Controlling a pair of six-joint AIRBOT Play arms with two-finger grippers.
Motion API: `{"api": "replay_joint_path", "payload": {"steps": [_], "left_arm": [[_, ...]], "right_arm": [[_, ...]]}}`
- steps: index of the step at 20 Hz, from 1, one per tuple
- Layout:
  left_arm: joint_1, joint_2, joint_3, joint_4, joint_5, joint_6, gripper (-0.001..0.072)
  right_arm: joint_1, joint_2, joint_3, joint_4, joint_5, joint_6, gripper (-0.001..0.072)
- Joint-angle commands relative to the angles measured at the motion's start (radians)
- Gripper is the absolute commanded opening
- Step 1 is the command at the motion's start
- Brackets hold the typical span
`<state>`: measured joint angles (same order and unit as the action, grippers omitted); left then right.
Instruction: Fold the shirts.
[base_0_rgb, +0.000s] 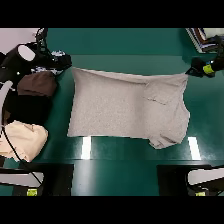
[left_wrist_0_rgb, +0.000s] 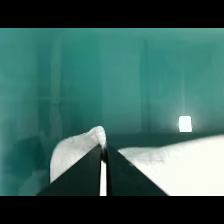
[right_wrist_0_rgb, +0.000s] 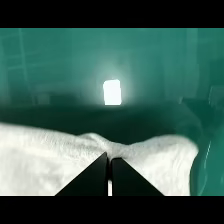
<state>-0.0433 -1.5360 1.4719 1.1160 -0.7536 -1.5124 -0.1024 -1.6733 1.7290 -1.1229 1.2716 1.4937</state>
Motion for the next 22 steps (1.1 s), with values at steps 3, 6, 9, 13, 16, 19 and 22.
{"api": "replay_joint_path", "payload": {"steps": [3, 6, 9, 13, 16, 19, 22], "left_arm": [[0.0, -0.039, -0.002, -0.013, 0.007, 0.118, 0.0022], [0.0, -0.038, -0.034, 0.011, -0.125, 0.137, 0.0022], [0.0, -0.038, -0.122, 0.011, -0.145, 0.136, 0.0022], [0.0, -0.038, -0.213, 0.008, -0.152, 0.136, 0.0023], [0.0, -0.038, -0.226, 0.008, -0.189, 0.131, 0.0023], [0.0, -0.038, -0.226, 0.006, -0.219, 0.113, 0.0379], [0.015, -0.016, -0.217, 0.012, -0.307, 0.106, 0.05]], "right_arm": [[0.005, -0.083, 0.095, -0.006, -0.062, -0.076, 0.001], [0.005, -0.048, 0.002, -0.061, -0.006, -0.093, 0.001], [0.005, 0.041, -0.194, -0.121, -0.034, -0.093, 0.001], [0.005, 0.145, -0.431, -0.127, -0.129, -0.093, 0.0012], [0.005, 0.192, -0.538, -0.126, -0.18, -0.092, 0.0012], [0.005, 0.219, -0.573, -0.124, -0.168, -0.089, 0.0192], [0.002, 0.266, -0.574, -0.13, -0.103, -0.089, 0.033]]}}
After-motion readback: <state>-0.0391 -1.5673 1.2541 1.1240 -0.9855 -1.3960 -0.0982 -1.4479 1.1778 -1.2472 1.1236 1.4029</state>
